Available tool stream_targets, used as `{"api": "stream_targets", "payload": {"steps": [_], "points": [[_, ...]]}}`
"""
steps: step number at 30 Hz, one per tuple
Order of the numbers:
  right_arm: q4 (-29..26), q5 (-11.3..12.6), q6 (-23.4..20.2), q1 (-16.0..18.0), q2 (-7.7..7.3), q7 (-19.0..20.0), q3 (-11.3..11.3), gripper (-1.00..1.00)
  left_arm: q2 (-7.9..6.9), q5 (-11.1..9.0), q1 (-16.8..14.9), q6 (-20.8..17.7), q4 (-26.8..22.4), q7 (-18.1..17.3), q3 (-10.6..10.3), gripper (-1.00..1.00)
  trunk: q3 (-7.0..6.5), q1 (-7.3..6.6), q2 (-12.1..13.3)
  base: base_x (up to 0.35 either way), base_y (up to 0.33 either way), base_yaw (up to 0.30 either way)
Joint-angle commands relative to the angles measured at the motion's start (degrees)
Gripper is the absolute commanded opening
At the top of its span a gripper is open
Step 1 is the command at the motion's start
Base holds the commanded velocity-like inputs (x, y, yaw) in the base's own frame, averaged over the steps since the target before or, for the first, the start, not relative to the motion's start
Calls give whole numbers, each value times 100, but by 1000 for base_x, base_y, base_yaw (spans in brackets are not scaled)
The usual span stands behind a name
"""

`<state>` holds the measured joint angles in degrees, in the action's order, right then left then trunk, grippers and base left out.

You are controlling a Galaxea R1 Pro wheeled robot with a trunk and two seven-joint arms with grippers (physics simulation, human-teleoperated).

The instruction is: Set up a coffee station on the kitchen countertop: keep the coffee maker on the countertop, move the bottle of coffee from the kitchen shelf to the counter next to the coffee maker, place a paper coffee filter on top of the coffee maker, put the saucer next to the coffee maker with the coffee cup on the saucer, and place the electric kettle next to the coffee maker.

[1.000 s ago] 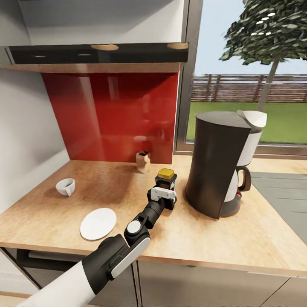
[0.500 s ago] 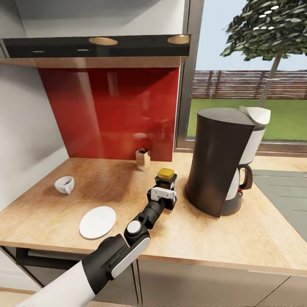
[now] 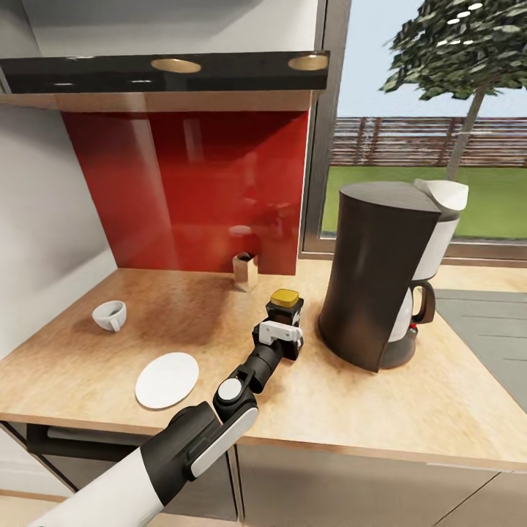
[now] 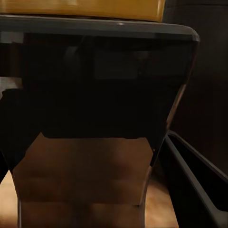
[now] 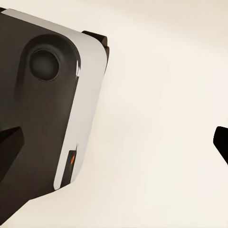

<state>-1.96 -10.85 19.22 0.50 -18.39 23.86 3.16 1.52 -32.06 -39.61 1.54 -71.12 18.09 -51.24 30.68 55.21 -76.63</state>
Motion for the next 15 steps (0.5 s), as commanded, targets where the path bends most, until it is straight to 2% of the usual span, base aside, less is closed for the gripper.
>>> {"api": "stream_targets", "payload": {"steps": [1,15], "points": [[3,-49,21,3,-3,13,36,100,-3,-54,-6,13,-3,37,-17,-100,9,0,-3,0,0,0],[3,-49,21,3,-3,13,36,100,-3,-54,-3,13,-7,37,-17,-100,70,0,-3,0,0,0]]}}
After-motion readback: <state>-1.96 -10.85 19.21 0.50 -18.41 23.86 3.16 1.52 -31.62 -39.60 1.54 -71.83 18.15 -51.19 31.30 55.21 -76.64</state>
